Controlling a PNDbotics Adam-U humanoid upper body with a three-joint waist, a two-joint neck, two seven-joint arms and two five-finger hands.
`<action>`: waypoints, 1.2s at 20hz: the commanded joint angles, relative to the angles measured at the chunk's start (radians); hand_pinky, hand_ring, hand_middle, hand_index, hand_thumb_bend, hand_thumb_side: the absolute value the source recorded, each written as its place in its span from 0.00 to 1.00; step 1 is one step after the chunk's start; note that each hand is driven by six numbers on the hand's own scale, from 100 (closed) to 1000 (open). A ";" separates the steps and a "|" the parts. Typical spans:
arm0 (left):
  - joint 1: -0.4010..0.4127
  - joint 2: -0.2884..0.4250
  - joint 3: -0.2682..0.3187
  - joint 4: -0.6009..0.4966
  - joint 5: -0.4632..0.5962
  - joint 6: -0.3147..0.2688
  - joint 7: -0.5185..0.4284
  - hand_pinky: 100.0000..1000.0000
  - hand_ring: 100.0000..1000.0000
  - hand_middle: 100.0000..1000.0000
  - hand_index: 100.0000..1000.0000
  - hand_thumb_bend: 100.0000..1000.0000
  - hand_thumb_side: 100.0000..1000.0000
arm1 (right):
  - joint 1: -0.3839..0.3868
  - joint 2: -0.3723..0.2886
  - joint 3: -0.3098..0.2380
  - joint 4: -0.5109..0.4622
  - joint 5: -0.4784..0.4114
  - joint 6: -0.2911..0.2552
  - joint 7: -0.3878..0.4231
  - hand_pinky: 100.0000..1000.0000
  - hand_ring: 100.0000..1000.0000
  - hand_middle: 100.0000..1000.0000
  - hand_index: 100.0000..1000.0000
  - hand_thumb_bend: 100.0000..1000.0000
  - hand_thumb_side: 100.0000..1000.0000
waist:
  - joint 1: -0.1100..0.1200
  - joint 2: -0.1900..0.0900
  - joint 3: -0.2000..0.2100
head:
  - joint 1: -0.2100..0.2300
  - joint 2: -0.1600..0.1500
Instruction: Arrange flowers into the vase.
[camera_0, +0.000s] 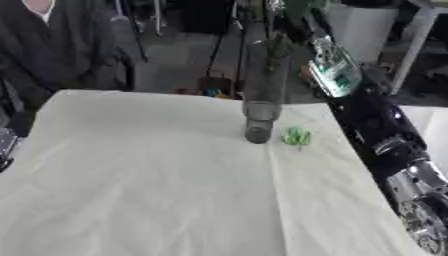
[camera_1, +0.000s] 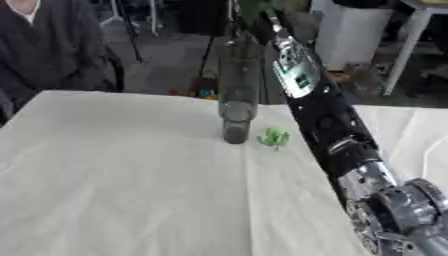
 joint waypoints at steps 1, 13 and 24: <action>-0.008 0.017 0.009 -0.014 0.002 -0.002 -0.001 0.55 0.37 0.41 0.32 0.72 0.26 | -0.029 -0.034 -0.002 0.002 0.027 -0.001 0.037 0.00 0.12 0.00 0.31 0.00 0.90 | 0.004 -0.016 -0.001 | 0.003 -0.006; -0.006 0.018 0.010 -0.014 0.002 -0.003 0.001 0.55 0.37 0.41 0.32 0.72 0.26 | -0.028 -0.040 -0.011 0.017 0.066 -0.004 0.034 0.00 0.27 0.07 0.34 0.00 0.88 | 0.002 -0.015 -0.004 | 0.003 -0.007; -0.004 0.019 0.011 -0.013 0.002 -0.003 0.001 0.56 0.37 0.41 0.32 0.72 0.26 | -0.028 -0.042 -0.009 0.019 0.101 -0.014 0.030 0.41 0.62 0.43 0.49 0.00 0.85 | 0.000 -0.015 -0.007 | 0.002 -0.007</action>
